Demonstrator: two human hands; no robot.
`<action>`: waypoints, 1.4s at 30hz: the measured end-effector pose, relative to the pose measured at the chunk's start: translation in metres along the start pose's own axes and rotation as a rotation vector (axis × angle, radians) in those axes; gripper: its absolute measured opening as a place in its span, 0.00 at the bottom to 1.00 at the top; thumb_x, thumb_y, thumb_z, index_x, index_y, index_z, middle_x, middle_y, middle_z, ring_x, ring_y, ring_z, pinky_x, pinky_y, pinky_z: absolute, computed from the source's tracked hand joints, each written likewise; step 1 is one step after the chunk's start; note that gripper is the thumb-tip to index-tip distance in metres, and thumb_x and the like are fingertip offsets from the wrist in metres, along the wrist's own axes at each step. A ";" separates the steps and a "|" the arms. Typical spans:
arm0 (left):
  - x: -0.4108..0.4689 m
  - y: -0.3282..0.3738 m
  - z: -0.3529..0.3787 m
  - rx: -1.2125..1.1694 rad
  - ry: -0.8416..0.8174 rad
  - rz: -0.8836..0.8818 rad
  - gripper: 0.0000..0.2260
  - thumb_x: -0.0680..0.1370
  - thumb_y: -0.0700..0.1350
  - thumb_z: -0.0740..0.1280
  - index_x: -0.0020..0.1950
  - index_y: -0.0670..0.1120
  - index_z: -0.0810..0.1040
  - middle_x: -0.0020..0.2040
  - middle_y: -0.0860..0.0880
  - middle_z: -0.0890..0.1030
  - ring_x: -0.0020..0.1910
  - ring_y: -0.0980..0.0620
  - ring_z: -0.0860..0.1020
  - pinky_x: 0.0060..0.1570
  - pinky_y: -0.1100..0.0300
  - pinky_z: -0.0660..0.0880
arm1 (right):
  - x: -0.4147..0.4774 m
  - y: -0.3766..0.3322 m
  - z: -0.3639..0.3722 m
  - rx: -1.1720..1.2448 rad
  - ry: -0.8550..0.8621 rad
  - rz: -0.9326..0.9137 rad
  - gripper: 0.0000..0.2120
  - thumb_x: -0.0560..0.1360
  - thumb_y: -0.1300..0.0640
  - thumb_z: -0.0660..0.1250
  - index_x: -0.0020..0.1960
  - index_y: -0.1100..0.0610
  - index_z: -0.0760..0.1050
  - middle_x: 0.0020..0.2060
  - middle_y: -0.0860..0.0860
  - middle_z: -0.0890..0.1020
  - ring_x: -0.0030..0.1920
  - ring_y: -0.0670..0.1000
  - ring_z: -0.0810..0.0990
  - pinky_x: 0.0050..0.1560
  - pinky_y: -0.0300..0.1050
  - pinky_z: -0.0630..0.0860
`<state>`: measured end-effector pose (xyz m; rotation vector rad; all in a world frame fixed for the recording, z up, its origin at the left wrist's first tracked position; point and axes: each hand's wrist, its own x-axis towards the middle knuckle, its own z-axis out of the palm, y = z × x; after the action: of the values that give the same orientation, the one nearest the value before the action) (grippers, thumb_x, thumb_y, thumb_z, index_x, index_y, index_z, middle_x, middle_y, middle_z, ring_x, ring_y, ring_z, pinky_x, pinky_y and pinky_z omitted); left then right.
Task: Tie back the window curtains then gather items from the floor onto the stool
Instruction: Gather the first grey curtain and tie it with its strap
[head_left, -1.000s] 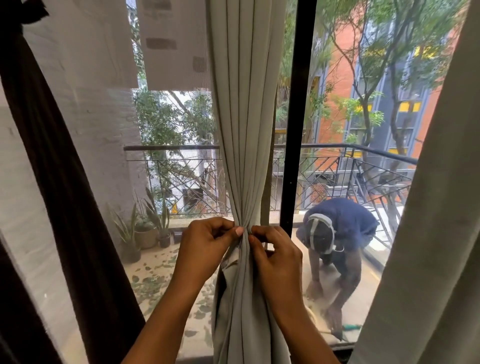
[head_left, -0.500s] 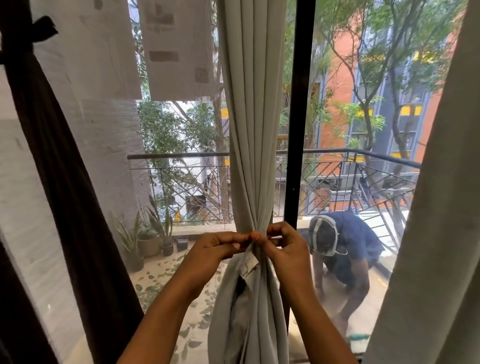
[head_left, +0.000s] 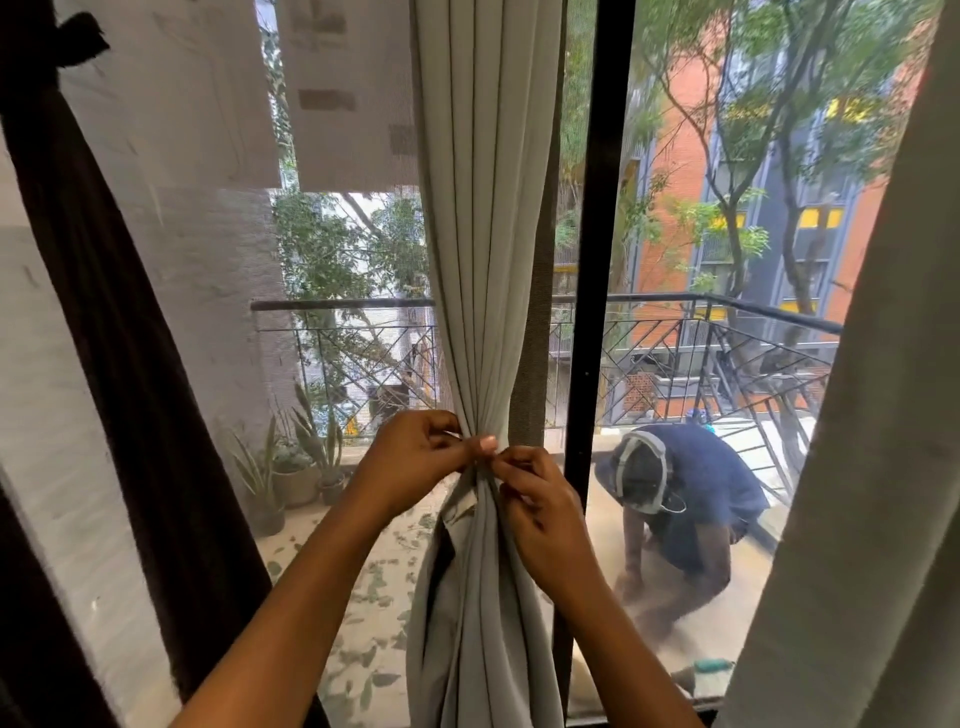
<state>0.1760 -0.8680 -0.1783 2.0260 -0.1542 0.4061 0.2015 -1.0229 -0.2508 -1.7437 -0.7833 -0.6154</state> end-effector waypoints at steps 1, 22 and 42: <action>0.004 0.000 -0.001 0.081 0.016 0.007 0.20 0.69 0.55 0.75 0.35 0.38 0.76 0.26 0.43 0.76 0.28 0.52 0.75 0.34 0.61 0.67 | 0.000 0.003 0.000 -0.015 -0.030 -0.007 0.19 0.73 0.63 0.59 0.61 0.53 0.77 0.52 0.46 0.75 0.56 0.39 0.75 0.55 0.35 0.74; 0.033 -0.020 0.012 0.168 0.135 0.060 0.08 0.70 0.46 0.75 0.44 0.42 0.84 0.35 0.46 0.85 0.33 0.52 0.84 0.41 0.48 0.82 | -0.024 0.003 0.045 -0.245 0.125 0.219 0.11 0.75 0.47 0.63 0.56 0.48 0.74 0.46 0.44 0.79 0.48 0.45 0.77 0.46 0.43 0.75; 0.042 -0.024 0.010 0.030 0.114 -0.009 0.05 0.72 0.39 0.74 0.40 0.48 0.81 0.38 0.44 0.84 0.38 0.46 0.84 0.46 0.43 0.81 | -0.001 0.019 0.038 0.146 -0.083 0.447 0.14 0.74 0.55 0.68 0.59 0.50 0.73 0.49 0.46 0.80 0.49 0.41 0.78 0.51 0.40 0.75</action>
<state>0.2239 -0.8631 -0.1881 2.0260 -0.0691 0.5196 0.2164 -0.9910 -0.2742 -1.7407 -0.4565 -0.1803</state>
